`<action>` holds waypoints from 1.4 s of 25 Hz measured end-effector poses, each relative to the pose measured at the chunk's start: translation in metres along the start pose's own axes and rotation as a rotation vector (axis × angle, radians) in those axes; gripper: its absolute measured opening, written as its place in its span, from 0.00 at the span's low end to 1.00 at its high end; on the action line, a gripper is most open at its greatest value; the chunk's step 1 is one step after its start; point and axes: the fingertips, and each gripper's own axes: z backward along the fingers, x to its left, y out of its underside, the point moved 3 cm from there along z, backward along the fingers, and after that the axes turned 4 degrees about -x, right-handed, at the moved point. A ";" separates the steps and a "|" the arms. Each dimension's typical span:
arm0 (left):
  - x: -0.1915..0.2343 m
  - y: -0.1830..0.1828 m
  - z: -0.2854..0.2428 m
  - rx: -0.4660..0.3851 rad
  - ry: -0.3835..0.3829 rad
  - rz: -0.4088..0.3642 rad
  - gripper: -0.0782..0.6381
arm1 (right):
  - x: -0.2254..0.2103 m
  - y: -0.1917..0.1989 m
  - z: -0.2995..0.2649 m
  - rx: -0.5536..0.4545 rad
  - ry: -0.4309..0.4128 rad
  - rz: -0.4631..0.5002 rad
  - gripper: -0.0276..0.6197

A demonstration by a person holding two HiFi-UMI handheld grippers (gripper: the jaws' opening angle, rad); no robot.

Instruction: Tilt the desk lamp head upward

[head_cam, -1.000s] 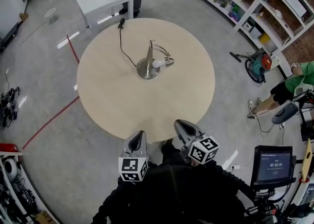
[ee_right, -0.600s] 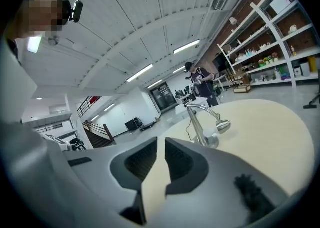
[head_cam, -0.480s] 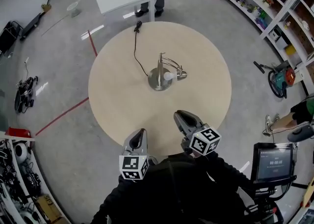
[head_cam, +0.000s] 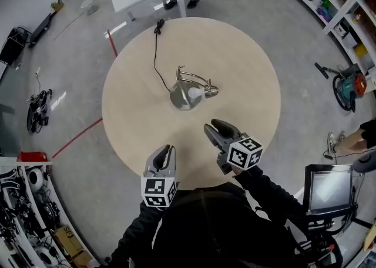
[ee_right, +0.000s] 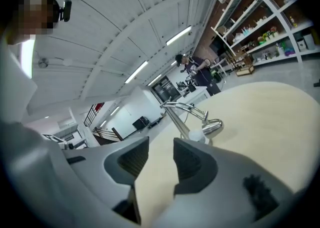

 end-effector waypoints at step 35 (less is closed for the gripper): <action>0.074 -0.049 -0.212 0.018 0.186 -0.122 0.31 | -0.154 0.020 -0.115 -0.198 0.338 -0.482 0.51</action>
